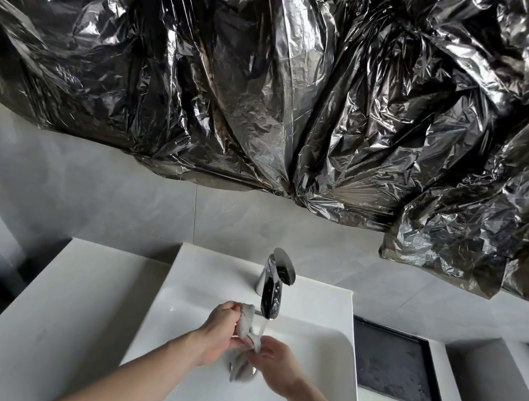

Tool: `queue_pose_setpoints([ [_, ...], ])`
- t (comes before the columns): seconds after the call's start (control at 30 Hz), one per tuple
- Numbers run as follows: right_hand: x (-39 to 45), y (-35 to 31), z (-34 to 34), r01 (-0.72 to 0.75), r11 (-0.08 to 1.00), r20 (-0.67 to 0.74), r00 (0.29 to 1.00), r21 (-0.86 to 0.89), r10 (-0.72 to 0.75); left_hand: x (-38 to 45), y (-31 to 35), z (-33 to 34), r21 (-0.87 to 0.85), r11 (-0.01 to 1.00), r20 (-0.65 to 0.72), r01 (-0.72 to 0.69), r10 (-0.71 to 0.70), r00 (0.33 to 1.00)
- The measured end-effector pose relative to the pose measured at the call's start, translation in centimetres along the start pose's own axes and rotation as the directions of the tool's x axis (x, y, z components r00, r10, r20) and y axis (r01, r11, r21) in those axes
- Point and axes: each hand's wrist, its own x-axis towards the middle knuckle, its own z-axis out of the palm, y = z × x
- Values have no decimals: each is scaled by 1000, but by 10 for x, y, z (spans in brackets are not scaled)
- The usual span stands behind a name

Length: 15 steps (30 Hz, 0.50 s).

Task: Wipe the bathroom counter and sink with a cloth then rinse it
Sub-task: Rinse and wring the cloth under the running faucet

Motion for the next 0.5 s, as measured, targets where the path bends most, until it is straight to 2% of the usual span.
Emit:
queue_pose_setpoints([
  [0.07,1,-6,2,-4,1000,-68,998,21,5,7,-2,-7,30,999,-88,-13,16,996],
  [0.13,2,-10,3,-15,995,-157,987,102,31,16,-6,-20,250,967,-208,-48,102,973],
  [0.2,3,-15,3,1,978,-205,978,207,42,17,-13,-33,518,855,-282,-21,194,940],
  [0.23,2,-19,1,0,971,-209,977,238,51,17,-18,-39,619,785,-270,-7,221,937],
  [0.3,1,-26,-4,14,962,-208,977,273,45,13,-27,-45,736,674,-151,-64,255,955],
  [0.33,0,-29,-7,19,960,-181,983,279,33,10,-31,-44,739,663,-62,-121,245,967],
  [0.43,2,-32,-8,-7,963,-82,996,268,30,3,-35,-30,621,752,155,-221,159,975],
  [0.5,5,-31,-7,-42,944,-63,996,327,66,3,-35,-19,554,798,185,-236,158,970],
])
